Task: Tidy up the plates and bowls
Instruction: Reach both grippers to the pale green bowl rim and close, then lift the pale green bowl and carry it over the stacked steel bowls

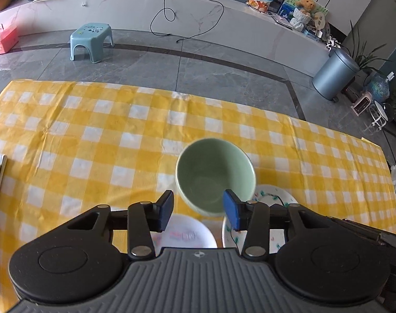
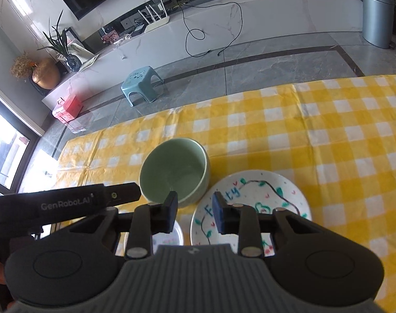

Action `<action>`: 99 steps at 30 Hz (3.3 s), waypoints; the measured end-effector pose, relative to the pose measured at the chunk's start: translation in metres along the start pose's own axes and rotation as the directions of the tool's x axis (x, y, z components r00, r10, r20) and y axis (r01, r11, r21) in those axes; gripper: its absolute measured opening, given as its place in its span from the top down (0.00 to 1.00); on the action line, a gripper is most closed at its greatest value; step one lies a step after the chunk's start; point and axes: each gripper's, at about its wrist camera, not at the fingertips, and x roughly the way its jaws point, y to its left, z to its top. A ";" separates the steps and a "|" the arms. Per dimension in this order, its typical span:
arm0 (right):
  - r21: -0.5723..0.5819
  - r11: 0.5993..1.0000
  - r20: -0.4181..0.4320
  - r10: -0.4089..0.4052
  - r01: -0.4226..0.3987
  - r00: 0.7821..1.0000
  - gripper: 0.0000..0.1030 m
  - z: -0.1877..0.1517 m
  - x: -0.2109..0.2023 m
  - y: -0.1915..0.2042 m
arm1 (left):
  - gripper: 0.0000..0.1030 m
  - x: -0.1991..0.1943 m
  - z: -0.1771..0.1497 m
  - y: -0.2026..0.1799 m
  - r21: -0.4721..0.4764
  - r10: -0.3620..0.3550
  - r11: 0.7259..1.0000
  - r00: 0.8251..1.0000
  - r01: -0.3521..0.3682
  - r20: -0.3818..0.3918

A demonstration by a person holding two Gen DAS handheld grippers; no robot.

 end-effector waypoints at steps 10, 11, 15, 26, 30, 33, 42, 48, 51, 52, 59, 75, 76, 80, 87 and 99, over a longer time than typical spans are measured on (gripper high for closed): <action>0.007 0.999 -0.046 -0.047 0.048 0.998 0.80 0.018 0.053 0.002 | 0.70 0.046 0.011 0.009 -0.004 0.011 1.000 0.999 -0.011 -0.051; 0.006 0.999 -0.050 -0.052 0.053 0.997 0.81 0.018 0.056 0.002 | 0.71 0.049 0.011 0.011 -0.010 0.006 1.000 0.998 -0.007 -0.055; 0.016 0.997 -0.070 -0.068 0.069 0.995 0.85 0.020 0.071 -0.001 | 0.79 0.059 0.011 0.013 -0.008 0.008 1.000 0.997 -0.009 -0.071; 0.016 0.996 -0.076 -0.089 0.090 0.993 0.91 0.018 0.079 0.001 | 0.91 0.063 0.008 0.012 -0.008 0.029 1.000 0.997 -0.030 -0.078; 0.034 0.996 -0.083 -0.085 0.088 0.993 0.92 0.018 0.075 0.002 | 0.92 0.056 0.006 0.010 0.000 0.042 0.999 0.997 -0.042 -0.067; 0.024 0.996 -0.072 -0.082 0.084 0.994 0.93 0.016 0.066 0.005 | 0.92 0.044 0.004 0.009 -0.001 0.039 0.999 0.997 -0.039 -0.061; 0.036 0.997 -0.030 -0.061 0.062 0.998 0.94 -0.007 0.013 0.015 | 0.92 -0.010 -0.018 0.001 -0.010 0.033 0.999 0.999 -0.034 -0.029; 0.080 0.996 -0.012 -0.024 0.025 1.000 0.94 -0.049 -0.037 0.013 | 0.92 -0.056 -0.055 -0.014 -0.003 0.042 0.999 0.999 -0.042 0.011; 0.090 0.996 0.006 -0.012 0.011 1.000 0.94 -0.074 -0.064 0.012 | 0.92 -0.078 -0.078 -0.022 0.003 0.045 0.999 0.998 -0.045 0.033; 0.090 0.996 0.011 -0.009 0.008 1.000 0.94 -0.084 -0.074 0.011 | 0.92 -0.084 -0.085 -0.024 0.005 0.045 0.999 0.998 -0.045 0.039; 0.100 0.995 0.030 0.006 -0.009 1.000 0.94 -0.140 -0.126 0.005 | 0.92 -0.119 -0.143 -0.038 0.000 0.056 0.998 0.995 -0.056 0.082; 0.090 0.996 0.013 0.010 -0.011 1.000 0.94 -0.235 -0.181 -0.005 | 0.91 -0.159 -0.245 -0.041 -0.068 0.053 0.997 0.993 -0.046 0.103; 0.086 0.996 0.014 0.011 -0.012 1.000 0.94 -0.238 -0.183 -0.004 | 0.91 -0.161 -0.249 -0.039 -0.075 0.051 0.996 0.993 -0.044 0.103; 0.067 0.997 0.028 0.021 -0.023 0.999 0.94 -0.245 -0.191 0.005 | 0.91 -0.173 -0.256 -0.033 -0.091 0.057 0.995 0.991 -0.046 0.123; 0.026 0.998 0.060 0.049 -0.050 0.997 0.94 -0.244 -0.199 0.031 | 0.91 -0.196 -0.258 -0.019 -0.115 0.079 0.992 0.979 -0.058 0.188; -0.029 0.993 0.041 0.120 -0.119 0.992 0.95 -0.227 -0.172 0.076 | 0.90 -0.205 -0.246 0.037 -0.244 0.099 0.969 0.974 -0.047 0.202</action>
